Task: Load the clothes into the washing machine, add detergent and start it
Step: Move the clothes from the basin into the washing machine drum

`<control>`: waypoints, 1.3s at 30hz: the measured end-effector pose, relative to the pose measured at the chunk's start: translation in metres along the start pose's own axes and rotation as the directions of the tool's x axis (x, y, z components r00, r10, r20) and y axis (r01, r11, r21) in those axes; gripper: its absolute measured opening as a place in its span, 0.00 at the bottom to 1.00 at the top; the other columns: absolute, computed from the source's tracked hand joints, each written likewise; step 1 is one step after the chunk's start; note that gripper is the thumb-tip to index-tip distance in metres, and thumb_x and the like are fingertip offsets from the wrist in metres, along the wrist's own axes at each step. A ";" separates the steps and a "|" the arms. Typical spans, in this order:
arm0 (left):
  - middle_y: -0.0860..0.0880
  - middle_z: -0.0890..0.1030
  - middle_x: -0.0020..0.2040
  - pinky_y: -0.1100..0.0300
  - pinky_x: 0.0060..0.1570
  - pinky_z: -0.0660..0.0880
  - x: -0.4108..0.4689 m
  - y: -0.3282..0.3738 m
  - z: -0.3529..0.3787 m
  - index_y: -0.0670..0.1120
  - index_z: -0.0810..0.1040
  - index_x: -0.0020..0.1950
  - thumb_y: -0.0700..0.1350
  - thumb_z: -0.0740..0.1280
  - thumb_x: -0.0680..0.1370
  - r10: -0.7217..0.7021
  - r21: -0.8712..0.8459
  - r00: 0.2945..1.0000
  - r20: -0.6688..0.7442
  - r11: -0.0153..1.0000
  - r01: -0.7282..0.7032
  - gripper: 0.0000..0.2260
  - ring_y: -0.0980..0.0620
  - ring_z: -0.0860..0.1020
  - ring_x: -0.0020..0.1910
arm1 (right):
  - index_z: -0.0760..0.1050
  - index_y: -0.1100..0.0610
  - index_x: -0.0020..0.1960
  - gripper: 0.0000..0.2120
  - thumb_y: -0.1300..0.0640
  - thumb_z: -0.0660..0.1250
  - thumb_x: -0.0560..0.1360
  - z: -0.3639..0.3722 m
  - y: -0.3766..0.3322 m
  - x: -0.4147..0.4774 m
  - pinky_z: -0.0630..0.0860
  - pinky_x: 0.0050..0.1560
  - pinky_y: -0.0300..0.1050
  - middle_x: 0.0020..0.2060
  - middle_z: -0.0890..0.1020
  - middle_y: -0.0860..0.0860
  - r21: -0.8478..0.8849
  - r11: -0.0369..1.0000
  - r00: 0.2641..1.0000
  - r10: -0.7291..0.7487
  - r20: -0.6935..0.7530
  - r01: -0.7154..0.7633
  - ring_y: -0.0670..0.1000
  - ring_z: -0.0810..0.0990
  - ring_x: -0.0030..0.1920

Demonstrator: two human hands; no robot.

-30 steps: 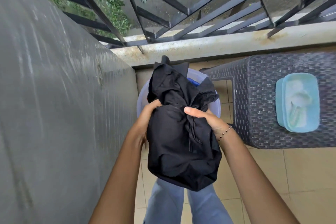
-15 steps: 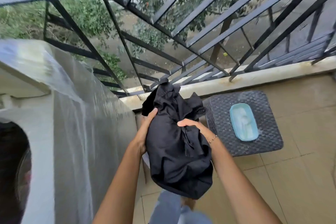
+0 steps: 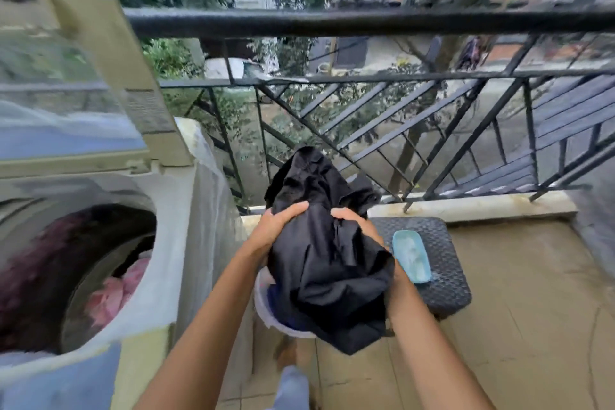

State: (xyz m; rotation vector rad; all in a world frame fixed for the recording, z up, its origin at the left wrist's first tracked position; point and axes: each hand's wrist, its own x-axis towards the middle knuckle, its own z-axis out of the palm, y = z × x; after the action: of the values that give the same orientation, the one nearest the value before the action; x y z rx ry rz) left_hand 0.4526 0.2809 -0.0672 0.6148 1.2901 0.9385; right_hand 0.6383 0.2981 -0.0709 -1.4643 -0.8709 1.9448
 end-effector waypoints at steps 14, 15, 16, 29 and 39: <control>0.44 0.83 0.51 0.45 0.55 0.78 -0.117 0.092 -0.126 0.45 0.74 0.59 0.58 0.79 0.59 0.170 -0.198 0.906 -0.387 0.945 -0.262 0.34 0.43 0.83 0.49 | 0.78 0.53 0.60 0.23 0.50 0.74 0.66 0.153 -0.057 -0.090 0.81 0.45 0.41 0.52 0.85 0.51 0.174 0.949 0.885 -0.309 0.347 0.264 0.49 0.84 0.52; 0.44 0.83 0.51 0.46 0.55 0.78 -0.123 0.099 -0.138 0.45 0.76 0.59 0.58 0.79 0.57 0.158 -0.194 0.922 -0.355 0.952 -0.238 0.35 0.43 0.83 0.49 | 0.76 0.53 0.62 0.28 0.54 0.77 0.63 0.170 -0.056 -0.083 0.81 0.46 0.42 0.52 0.85 0.51 0.096 0.948 0.887 -0.319 0.335 0.305 0.50 0.84 0.52; 0.43 0.84 0.52 0.48 0.56 0.78 -0.128 0.106 -0.156 0.45 0.78 0.57 0.58 0.79 0.57 0.158 -0.193 0.933 -0.322 0.954 -0.228 0.33 0.44 0.83 0.48 | 0.75 0.54 0.62 0.30 0.57 0.79 0.61 0.192 -0.055 -0.077 0.81 0.46 0.43 0.51 0.85 0.51 0.013 0.939 0.892 -0.331 0.307 0.344 0.51 0.84 0.51; 0.48 0.85 0.53 0.50 0.52 0.78 -0.172 0.127 -0.381 0.52 0.80 0.58 0.58 0.74 0.67 0.242 -0.023 0.930 -0.279 0.966 -0.258 0.23 0.47 0.83 0.51 | 0.65 0.59 0.70 0.30 0.64 0.71 0.70 0.422 -0.013 0.001 0.69 0.55 0.24 0.56 0.77 0.46 -0.353 0.646 0.726 -0.665 0.176 0.677 0.37 0.74 0.56; 0.43 0.76 0.64 0.58 0.51 0.72 -0.114 0.047 -0.456 0.41 0.72 0.65 0.45 0.68 0.76 -0.020 0.478 0.967 -0.255 0.867 0.144 0.19 0.49 0.77 0.53 | 0.54 0.58 0.75 0.42 0.48 0.72 0.69 0.414 0.073 0.044 0.66 0.68 0.46 0.69 0.64 0.57 -0.954 0.149 0.964 -0.089 0.250 0.261 0.59 0.67 0.69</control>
State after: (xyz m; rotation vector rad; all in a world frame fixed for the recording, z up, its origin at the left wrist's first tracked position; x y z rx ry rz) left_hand -0.0025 0.1554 -0.0623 0.8491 1.7891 0.6191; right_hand 0.2240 0.2142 -0.0723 -1.6610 -2.6189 1.1357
